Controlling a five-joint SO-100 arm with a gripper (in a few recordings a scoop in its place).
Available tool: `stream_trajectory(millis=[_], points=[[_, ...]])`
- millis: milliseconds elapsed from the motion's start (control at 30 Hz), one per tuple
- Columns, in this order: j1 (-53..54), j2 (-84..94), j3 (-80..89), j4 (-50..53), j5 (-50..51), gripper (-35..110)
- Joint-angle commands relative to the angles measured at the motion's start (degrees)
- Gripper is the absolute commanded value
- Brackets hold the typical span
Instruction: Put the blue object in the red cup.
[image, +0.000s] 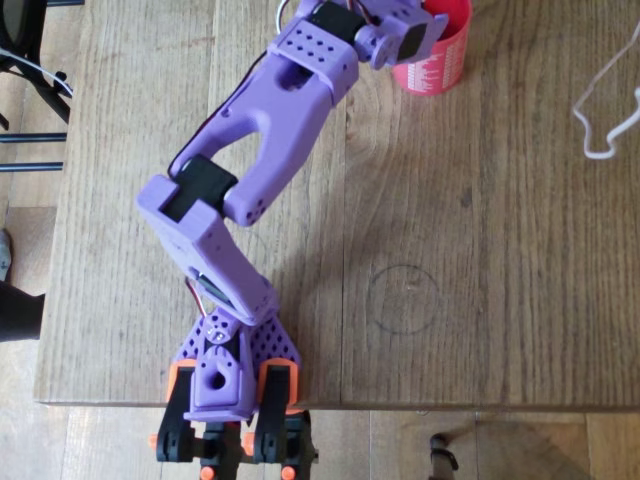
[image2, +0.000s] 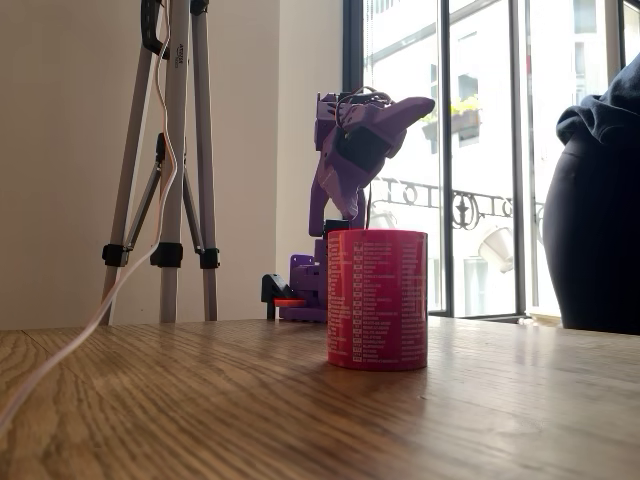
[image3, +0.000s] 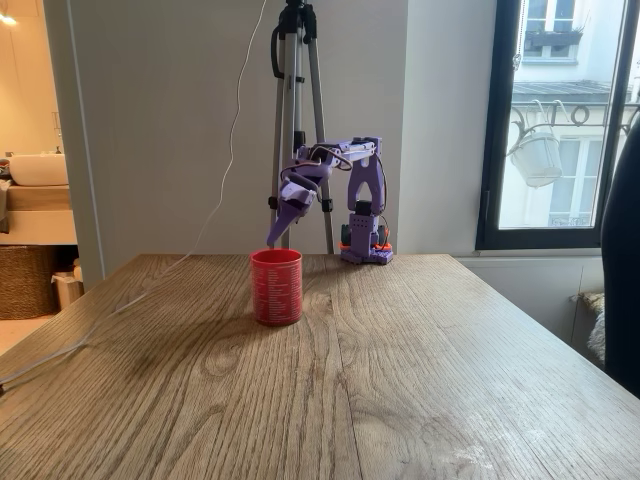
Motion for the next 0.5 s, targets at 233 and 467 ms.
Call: stream_trajectory(millis=[233,467], points=[[-0.6,3.8,-6.6,1.0,-1.4,1],[-1.9,5.8,-7.0,0.6,0.1,0]])
